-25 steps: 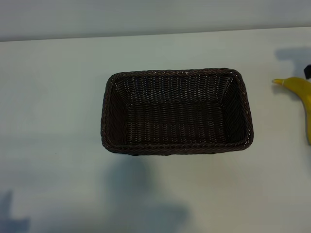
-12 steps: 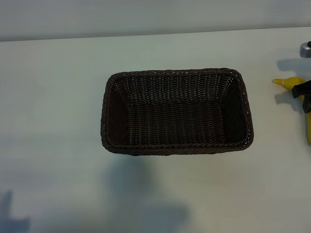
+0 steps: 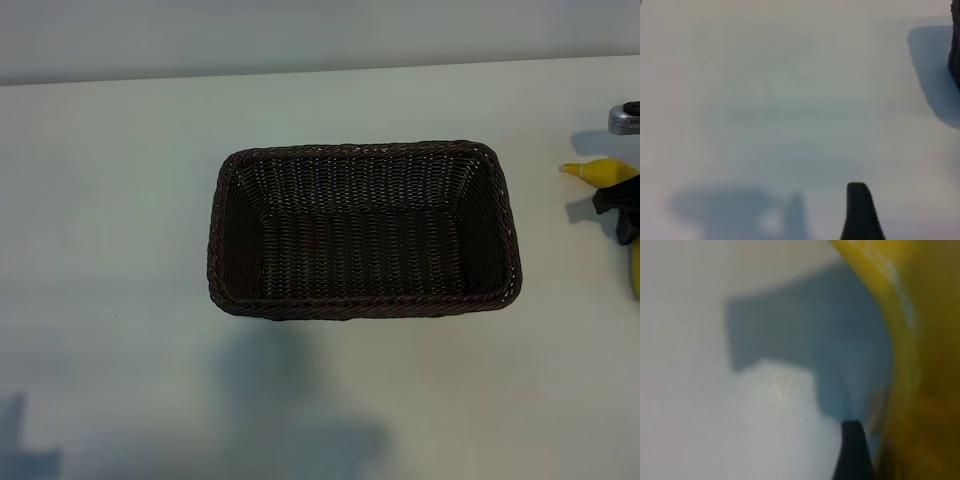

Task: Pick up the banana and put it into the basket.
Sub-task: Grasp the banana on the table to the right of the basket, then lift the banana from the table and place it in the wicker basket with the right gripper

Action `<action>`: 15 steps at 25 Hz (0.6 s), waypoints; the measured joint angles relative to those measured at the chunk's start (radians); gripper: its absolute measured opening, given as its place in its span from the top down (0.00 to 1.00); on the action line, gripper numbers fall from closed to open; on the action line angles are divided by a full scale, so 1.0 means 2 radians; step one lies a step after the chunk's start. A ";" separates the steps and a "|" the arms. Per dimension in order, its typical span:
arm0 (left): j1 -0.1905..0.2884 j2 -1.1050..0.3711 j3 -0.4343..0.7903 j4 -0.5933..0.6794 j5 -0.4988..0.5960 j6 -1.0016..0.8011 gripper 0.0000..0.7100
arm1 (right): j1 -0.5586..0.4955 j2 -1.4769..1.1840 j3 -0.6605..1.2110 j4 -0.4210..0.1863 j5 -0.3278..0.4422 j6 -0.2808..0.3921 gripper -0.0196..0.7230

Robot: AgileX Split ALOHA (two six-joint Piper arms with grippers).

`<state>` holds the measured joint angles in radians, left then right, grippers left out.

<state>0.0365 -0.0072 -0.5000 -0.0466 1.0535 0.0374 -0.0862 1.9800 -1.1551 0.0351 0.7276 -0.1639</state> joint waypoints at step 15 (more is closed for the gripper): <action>0.000 0.000 0.000 0.000 0.000 0.000 0.30 | 0.000 -0.087 -0.084 -0.015 0.146 0.026 0.41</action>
<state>0.0365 -0.0072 -0.5000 -0.0466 1.0535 0.0374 -0.0862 1.8058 -1.3225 0.0058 1.0200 -0.1127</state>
